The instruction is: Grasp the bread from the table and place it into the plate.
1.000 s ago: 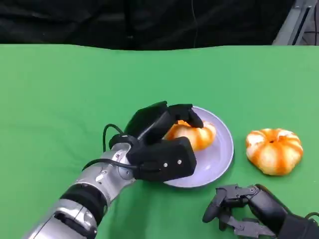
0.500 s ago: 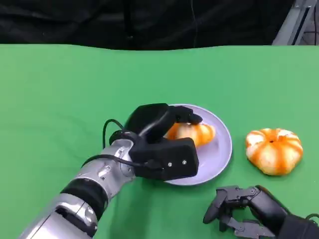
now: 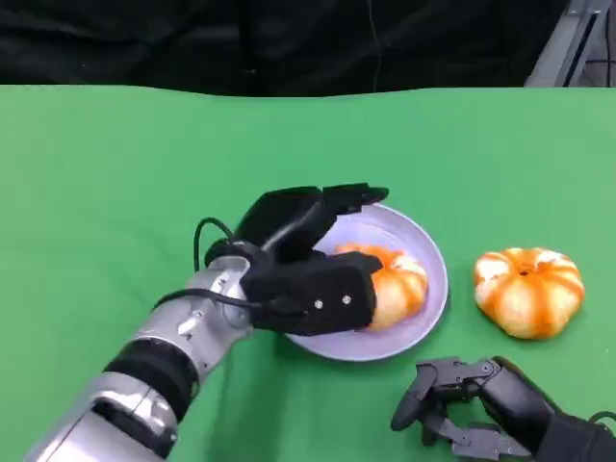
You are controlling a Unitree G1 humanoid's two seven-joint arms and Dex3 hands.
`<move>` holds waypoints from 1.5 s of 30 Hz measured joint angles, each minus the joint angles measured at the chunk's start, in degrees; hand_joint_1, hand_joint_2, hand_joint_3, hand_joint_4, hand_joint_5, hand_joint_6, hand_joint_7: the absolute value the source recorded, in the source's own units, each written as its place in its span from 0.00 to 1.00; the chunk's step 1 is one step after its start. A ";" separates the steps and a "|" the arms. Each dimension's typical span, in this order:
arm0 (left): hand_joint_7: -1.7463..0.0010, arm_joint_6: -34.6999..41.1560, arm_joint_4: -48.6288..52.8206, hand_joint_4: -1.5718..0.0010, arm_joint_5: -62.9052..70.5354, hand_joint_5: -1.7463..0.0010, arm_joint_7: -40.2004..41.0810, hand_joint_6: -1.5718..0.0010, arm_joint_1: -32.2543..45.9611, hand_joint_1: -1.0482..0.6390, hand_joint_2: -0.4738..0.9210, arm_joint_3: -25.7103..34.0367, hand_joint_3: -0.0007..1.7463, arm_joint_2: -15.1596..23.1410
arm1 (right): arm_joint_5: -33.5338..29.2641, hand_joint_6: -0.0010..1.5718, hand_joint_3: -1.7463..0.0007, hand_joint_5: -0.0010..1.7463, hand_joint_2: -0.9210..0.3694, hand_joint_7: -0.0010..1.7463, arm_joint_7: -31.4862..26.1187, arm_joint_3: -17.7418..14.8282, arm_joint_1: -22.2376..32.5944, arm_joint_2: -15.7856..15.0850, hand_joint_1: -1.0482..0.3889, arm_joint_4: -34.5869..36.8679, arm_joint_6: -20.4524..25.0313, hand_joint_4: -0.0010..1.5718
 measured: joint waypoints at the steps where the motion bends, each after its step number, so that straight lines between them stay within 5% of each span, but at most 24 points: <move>1: 1.00 0.00 -0.81 0.69 -0.34 1.00 -0.25 0.74 0.31 0.06 1.00 0.30 0.48 0.23 | 0.05 0.52 0.74 0.81 0.00 0.60 0.10 -0.01 -0.06 0.00 0.71 0.14 -0.08 0.44; 23: 1.00 -1.01 -14.96 0.66 -9.24 0.99 -5.07 0.74 8.64 0.08 1.00 7.37 0.45 2.32 | 2.13 0.50 0.74 0.81 0.00 0.63 2.01 -0.07 -0.03 0.32 0.74 -0.14 0.95 0.45; 29: 0.99 -2.56 -17.78 0.62 -15.99 0.99 -7.10 0.72 11.41 0.16 1.00 11.98 0.29 1.76 | 1.93 0.50 0.73 0.83 0.00 0.63 1.69 -0.11 0.12 0.08 0.74 -0.18 0.81 0.47; 45: 0.99 -4.66 -22.86 0.61 -29.63 1.00 -16.67 0.69 16.51 0.22 1.00 19.47 0.23 0.34 | 1.47 0.51 0.72 0.83 0.00 0.61 1.41 -0.17 0.08 -0.20 0.73 0.94 -0.36 0.46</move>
